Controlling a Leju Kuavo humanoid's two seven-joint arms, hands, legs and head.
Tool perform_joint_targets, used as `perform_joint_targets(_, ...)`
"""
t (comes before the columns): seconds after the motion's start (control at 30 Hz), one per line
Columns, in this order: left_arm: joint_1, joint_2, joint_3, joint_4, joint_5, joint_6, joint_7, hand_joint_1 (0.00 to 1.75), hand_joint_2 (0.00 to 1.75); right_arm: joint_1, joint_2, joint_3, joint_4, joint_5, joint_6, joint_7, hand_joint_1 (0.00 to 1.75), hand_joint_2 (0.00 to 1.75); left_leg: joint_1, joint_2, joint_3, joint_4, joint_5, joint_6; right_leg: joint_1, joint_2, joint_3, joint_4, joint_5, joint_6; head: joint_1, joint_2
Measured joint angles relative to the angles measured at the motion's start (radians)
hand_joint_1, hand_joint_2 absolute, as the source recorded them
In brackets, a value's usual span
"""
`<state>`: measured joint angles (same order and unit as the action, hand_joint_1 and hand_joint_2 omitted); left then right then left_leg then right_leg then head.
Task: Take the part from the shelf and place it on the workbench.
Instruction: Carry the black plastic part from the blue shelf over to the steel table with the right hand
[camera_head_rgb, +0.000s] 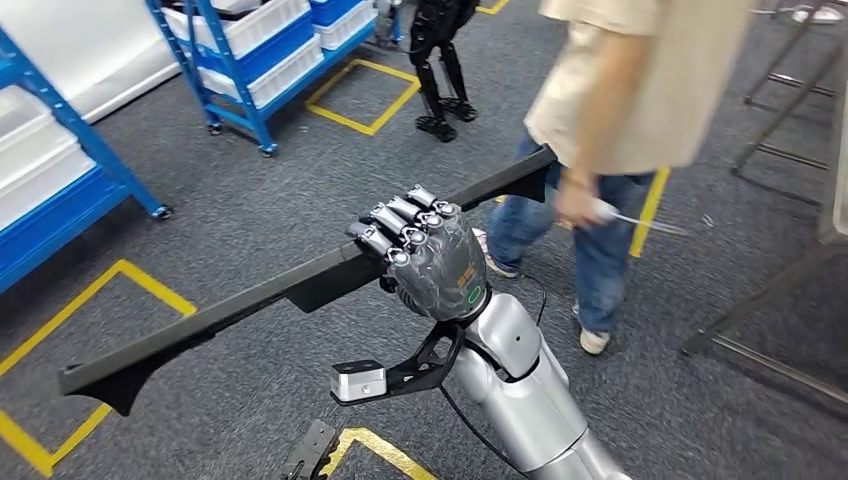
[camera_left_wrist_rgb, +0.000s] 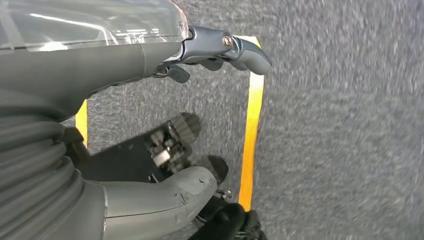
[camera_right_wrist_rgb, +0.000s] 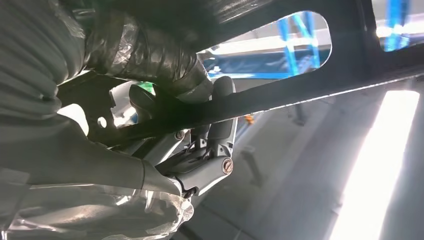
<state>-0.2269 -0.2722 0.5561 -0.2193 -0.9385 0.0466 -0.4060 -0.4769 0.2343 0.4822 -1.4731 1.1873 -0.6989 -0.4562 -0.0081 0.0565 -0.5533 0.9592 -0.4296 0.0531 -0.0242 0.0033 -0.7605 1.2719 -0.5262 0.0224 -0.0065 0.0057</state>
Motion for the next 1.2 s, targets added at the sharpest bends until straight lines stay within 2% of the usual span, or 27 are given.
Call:
perform_joint_targets(0.07, 0.000, 0.001, 0.000, 0.000, 0.005, 0.004, -0.003, 0.00, 1.75, 0.005, -0.004, 0.000, -0.001, -0.002, 0.000, -0.004, 1.75, 1.75, 0.013, 0.027, -0.007, 0.027, -0.017, -0.018, -0.011, -0.028, 0.055, -0.101, 0.054, 0.021, 0.000, 0.000)
perform_joint_targets(0.1, -0.001, 0.003, 0.000, 0.000, 0.007, 0.006, -0.005, 0.00, 1.75, 0.006, -0.006, 0.000, -0.002, -0.004, 0.000, -0.005, 1.75, 1.75, 0.015, 0.037, -0.012, 0.044, -0.029, -0.030, -0.011, -0.048, 0.083, -0.152, 0.072, 0.026, 0.000, 0.000)
perform_joint_targets(0.17, -0.001, 0.007, 0.001, 0.000, 0.012, 0.009, -0.011, 0.00, 1.75, 0.008, -0.007, 0.000, -0.005, -0.007, 0.000, -0.008, 1.75, 1.75, 0.015, 0.053, -0.019, 0.074, -0.048, -0.047, -0.007, -0.068, 0.104, -0.192, 0.075, 0.014, -0.001, 0.000)
perform_joint_targets(0.23, 0.000, 0.009, 0.002, 0.000, 0.016, 0.010, -0.017, 0.00, 1.75, 0.009, -0.008, -0.001, -0.010, -0.009, 0.000, -0.012, 1.75, 1.75, 0.016, 0.069, -0.017, 0.084, -0.056, -0.057, -0.004, -0.050, 0.097, -0.182, 0.071, -0.010, -0.003, 0.000)
perform_joint_targets(0.27, -0.001, 0.009, 0.002, 0.000, 0.017, 0.010, -0.019, 0.00, 1.75, 0.010, -0.008, -0.001, -0.012, -0.010, 0.000, -0.014, 1.75, 1.75, 0.019, 0.072, -0.015, 0.087, -0.061, -0.061, -0.004, -0.038, 0.096, -0.182, 0.071, -0.017, -0.003, 0.000)
perform_joint_targets(0.3, -0.002, 0.008, 0.002, 0.000, 0.018, 0.011, -0.020, 0.00, 1.75, 0.010, -0.009, -0.001, -0.015, -0.012, 0.000, -0.016, 1.75, 1.75, 0.022, 0.061, -0.017, 0.097, -0.074, -0.064, -0.004, -0.027, 0.096, -0.183, 0.073, -0.023, -0.003, 0.000)
perform_joint_targets(0.33, -0.002, 0.008, 0.002, 0.000, 0.018, 0.012, -0.021, 0.00, 1.75, 0.010, -0.009, -0.001, -0.018, -0.014, 0.000, -0.017, 1.75, 1.75, 0.025, 0.039, -0.026, 0.124, -0.096, -0.067, -0.005, -0.016, 0.096, -0.184, 0.074, -0.028, -0.003, 0.000)
perform_joint_targets(0.4, 0.001, 0.008, 0.002, 0.000, 0.017, 0.017, -0.022, 0.00, 1.75, 0.009, -0.009, -0.001, -0.023, -0.020, 0.000, -0.022, 1.75, 1.75, 0.028, -0.019, -0.071, 0.233, -0.162, -0.069, -0.003, 0.006, 0.095, -0.184, 0.077, -0.035, -0.003, 0.000)
perform_joint_targets(0.43, 0.005, 0.008, 0.002, 0.000, 0.017, 0.020, -0.022, 0.00, 1.75, 0.010, -0.009, -0.001, -0.025, -0.021, 0.000, -0.024, 1.75, 1.75, 0.028, -0.035, -0.101, 0.298, -0.188, -0.067, 0.000, 0.020, 0.094, -0.184, 0.078, -0.037, -0.003, 0.000)
perform_joint_targets(0.47, 0.009, 0.009, 0.002, 0.000, 0.017, 0.024, -0.022, 0.00, 1.75, 0.011, -0.009, -0.001, -0.026, -0.022, 0.000, -0.025, 1.75, 1.75, 0.027, -0.043, -0.124, 0.345, -0.200, -0.063, 0.003, 0.035, 0.094, -0.184, 0.079, -0.039, -0.003, 0.000)
perform_joint_targets(0.5, 0.011, 0.010, 0.003, 0.000, 0.017, 0.026, -0.022, 0.00, 1.75, 0.012, -0.009, -0.002, -0.027, -0.024, 0.000, -0.027, 1.75, 1.75, 0.025, -0.047, -0.133, 0.358, -0.192, -0.057, 0.007, 0.050, 0.093, -0.184, 0.080, -0.041, -0.003, 0.000)
perform_joint_targets(0.53, 0.012, 0.010, 0.003, 0.000, 0.017, 0.028, -0.022, 0.00, 1.75, 0.012, -0.009, -0.002, -0.030, -0.027, 0.000, -0.029, 1.75, 1.75, 0.022, -0.052, -0.125, 0.333, -0.166, -0.049, 0.009, 0.065, 0.093, -0.184, 0.082, -0.042, -0.003, 0.000)
perform_joint_targets(0.57, 0.012, 0.011, 0.003, 0.000, 0.017, 0.029, -0.022, 0.00, 1.75, 0.012, -0.009, -0.003, -0.033, -0.031, 0.000, -0.031, 1.75, 1.75, 0.018, -0.064, -0.101, 0.275, -0.128, -0.039, 0.011, 0.079, 0.093, -0.185, 0.083, -0.043, -0.003, 0.000)
perform_joint_targets(0.63, 0.011, 0.014, 0.003, 0.000, 0.018, 0.030, -0.022, 0.00, 1.75, 0.012, -0.009, -0.004, -0.041, -0.036, 0.000, -0.033, 1.75, 1.75, 0.011, -0.117, -0.046, 0.148, -0.075, -0.019, 0.009, 0.103, 0.093, -0.187, 0.088, -0.040, -0.003, 0.000)
perform_joint_targets(0.7, 0.011, 0.017, 0.004, 0.000, 0.018, 0.031, -0.022, 0.00, 1.75, 0.012, -0.010, -0.004, -0.046, -0.037, 0.000, -0.034, 1.75, 1.75, 0.007, -0.149, -0.021, 0.093, -0.063, -0.009, 0.002, 0.125, 0.091, -0.194, 0.097, -0.029, -0.003, 0.000)
perform_joint_targets(0.77, 0.010, 0.017, 0.005, 0.000, 0.017, 0.032, -0.022, 0.00, 1.75, 0.013, -0.010, -0.006, -0.050, -0.037, 0.000, -0.036, 1.75, 1.75, 0.007, -0.130, -0.011, 0.074, -0.051, -0.006, -0.001, 0.145, 0.089, -0.205, 0.107, -0.013, -0.003, 0.000)
perform_joint_targets(0.8, 0.009, 0.017, 0.005, 0.000, 0.016, 0.032, -0.022, 0.00, 1.75, 0.013, -0.011, -0.007, -0.054, -0.038, 0.000, -0.037, 1.75, 1.75, 0.010, -0.117, -0.006, 0.058, -0.042, -0.006, 0.002, 0.135, 0.087, -0.204, 0.105, -0.008, -0.003, 0.000)
perform_joint_targets(0.83, 0.007, 0.016, 0.005, 0.000, 0.014, 0.031, -0.022, 0.00, 1.75, 0.014, -0.011, -0.008, -0.057, -0.039, 0.000, -0.038, 1.75, 1.75, 0.012, -0.101, 0.000, 0.041, -0.032, -0.005, 0.007, 0.110, 0.080, -0.191, 0.091, -0.004, -0.002, 0.000)
perform_joint_targets(0.9, 0.006, 0.015, 0.006, 0.000, 0.008, 0.028, -0.022, 0.00, 1.75, 0.015, -0.014, -0.010, -0.063, -0.044, 0.000, -0.039, 1.75, 1.75, 0.010, -0.069, 0.003, 0.024, -0.021, -0.005, 0.012, 0.040, 0.041, -0.106, 0.032, -0.001, -0.001, 0.000)
perform_joint_targets(0.93, 0.008, 0.016, 0.006, 0.000, 0.006, 0.027, -0.021, 0.00, 1.75, 0.017, -0.015, -0.010, -0.064, -0.047, 0.000, -0.039, 1.75, 1.75, 0.009, -0.053, 0.000, 0.024, -0.020, -0.004, 0.011, 0.019, 0.016, -0.046, -0.001, 0.002, 0.000, 0.000)
perform_joint_targets(0.97, 0.010, 0.016, 0.006, 0.000, 0.005, 0.027, -0.021, 0.00, 1.75, 0.020, -0.016, -0.010, -0.065, -0.050, 0.000, -0.039, 1.75, 1.75, 0.008, -0.036, -0.003, 0.027, -0.021, -0.004, 0.009, 0.009, -0.004, 0.002, -0.021, 0.005, 0.000, 0.000)
perform_joint_targets(1.0, 0.012, 0.017, 0.006, 0.000, 0.004, 0.026, -0.021, 0.00, 1.75, 0.023, -0.018, -0.010, -0.065, -0.052, 0.000, -0.039, 1.75, 1.75, 0.008, -0.019, -0.007, 0.032, -0.023, -0.006, 0.007, 0.003, -0.011, 0.025, -0.026, 0.009, 0.000, 0.000)
perform_joint_targets(1.03, 0.012, 0.016, 0.006, 0.000, 0.004, 0.026, -0.021, 0.00, 1.75, 0.025, -0.020, -0.011, -0.065, -0.053, 0.000, -0.039, 1.75, 1.75, 0.009, -0.005, -0.011, 0.037, -0.026, -0.008, 0.005, -0.002, 0.001, 0.012, -0.012, 0.013, 0.000, 0.000)
perform_joint_targets(1.07, 0.011, 0.016, 0.006, 0.000, 0.003, 0.026, -0.021, 0.00, 1.75, 0.026, -0.022, -0.011, -0.066, -0.054, 0.000, -0.039, 1.75, 1.75, 0.011, 0.009, -0.013, 0.044, -0.030, -0.011, 0.003, -0.012, 0.032, -0.037, 0.014, 0.017, 0.000, 0.000)
perform_joint_targets(1.1, 0.011, 0.016, 0.006, 0.000, 0.003, 0.026, -0.021, 0.00, 1.75, 0.026, -0.023, -0.011, -0.067, -0.054, 0.000, -0.039, 1.75, 1.75, 0.012, 0.021, -0.015, 0.053, -0.035, -0.016, 0.003, -0.031, 0.069, -0.101, 0.036, 0.017, 0.000, 0.000)
perform_joint_targets(1.17, 0.009, 0.016, 0.006, 0.000, 0.003, 0.025, -0.021, 0.00, 1.75, 0.027, -0.025, -0.011, -0.072, -0.054, 0.000, -0.038, 1.75, 1.75, 0.008, 0.040, -0.018, 0.070, -0.048, -0.028, 0.006, -0.065, 0.121, -0.191, 0.061, 0.007, 0.000, 0.000)
perform_joint_targets(1.2, 0.008, 0.017, 0.006, 0.000, 0.003, 0.024, -0.021, 0.00, 1.75, 0.027, -0.025, -0.012, -0.074, -0.054, 0.000, -0.038, 1.75, 1.75, 0.006, 0.048, -0.018, 0.075, -0.052, -0.034, 0.009, -0.072, 0.126, -0.204, 0.059, -0.002, 0.000, 0.000)
